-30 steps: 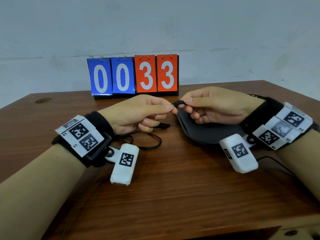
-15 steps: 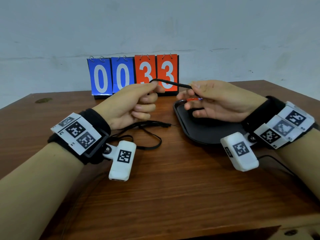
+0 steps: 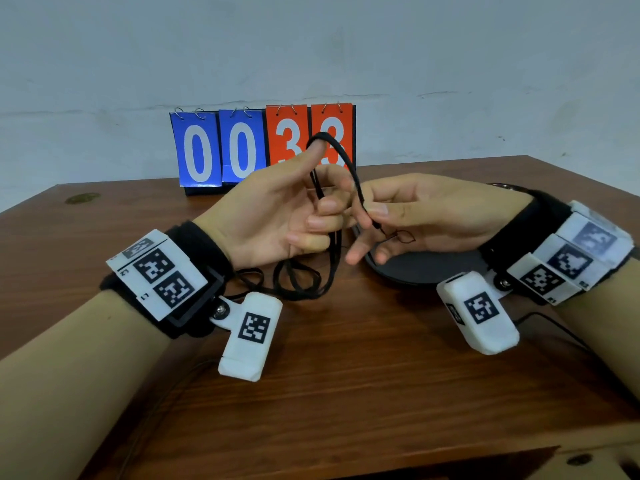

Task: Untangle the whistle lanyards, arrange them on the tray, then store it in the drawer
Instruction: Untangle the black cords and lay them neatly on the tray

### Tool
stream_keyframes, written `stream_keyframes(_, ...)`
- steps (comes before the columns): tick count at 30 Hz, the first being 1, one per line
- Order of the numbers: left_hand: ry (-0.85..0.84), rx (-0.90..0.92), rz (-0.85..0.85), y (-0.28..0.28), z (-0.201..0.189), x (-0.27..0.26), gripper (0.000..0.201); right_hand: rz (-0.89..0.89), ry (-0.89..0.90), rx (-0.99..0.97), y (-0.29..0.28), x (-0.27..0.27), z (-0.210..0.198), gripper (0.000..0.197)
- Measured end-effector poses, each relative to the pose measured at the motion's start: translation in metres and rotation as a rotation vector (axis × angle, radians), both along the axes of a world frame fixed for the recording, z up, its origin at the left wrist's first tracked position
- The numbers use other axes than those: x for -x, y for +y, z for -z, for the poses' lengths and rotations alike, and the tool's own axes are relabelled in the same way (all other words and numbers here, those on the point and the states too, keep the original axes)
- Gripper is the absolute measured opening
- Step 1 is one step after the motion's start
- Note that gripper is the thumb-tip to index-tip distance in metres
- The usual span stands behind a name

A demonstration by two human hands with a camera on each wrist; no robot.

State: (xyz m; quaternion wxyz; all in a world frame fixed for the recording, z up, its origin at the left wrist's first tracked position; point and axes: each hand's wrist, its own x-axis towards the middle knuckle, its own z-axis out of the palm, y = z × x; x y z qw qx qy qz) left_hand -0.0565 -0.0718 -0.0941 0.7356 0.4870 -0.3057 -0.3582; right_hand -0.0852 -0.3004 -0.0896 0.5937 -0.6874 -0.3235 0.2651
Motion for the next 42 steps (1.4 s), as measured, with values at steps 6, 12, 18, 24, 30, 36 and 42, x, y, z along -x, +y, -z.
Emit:
stream_keyframes(6,0.037,0.033,-0.150,0.006,-0.001,-0.010,0.041,-0.036,-0.017,0.024,-0.002,-0.002,0.001,0.016)
stream_keyframes(12,0.041,0.046,-0.124,0.001,0.001,-0.008,0.040,0.018,-0.044,0.046,0.000,-0.003,0.003,0.015)
stream_keyframes(18,-0.014,0.058,-0.034,-0.002,0.001,-0.001,0.040,0.087,-0.125,0.064,0.003,-0.002,0.002,0.014)
stream_keyframes(24,-0.017,0.054,-0.049,0.004,-0.001,-0.003,0.033,0.071,-0.155,0.084,0.002,-0.001,0.006,0.017)
stream_keyframes(30,-0.058,0.025,-0.175,0.014,-0.008,-0.006,0.023,0.056,-0.099,0.050,0.002,-0.002,0.004,0.024)
stream_keyframes(36,-0.052,0.042,-0.092,0.006,-0.004,-0.001,0.025,0.010,-0.068,0.042,0.004,-0.003,0.005,0.031)
stream_keyframes(42,-0.071,0.056,-0.081,0.002,-0.003,0.004,0.032,-0.012,-0.092,0.043,0.006,-0.002,0.007,0.024)
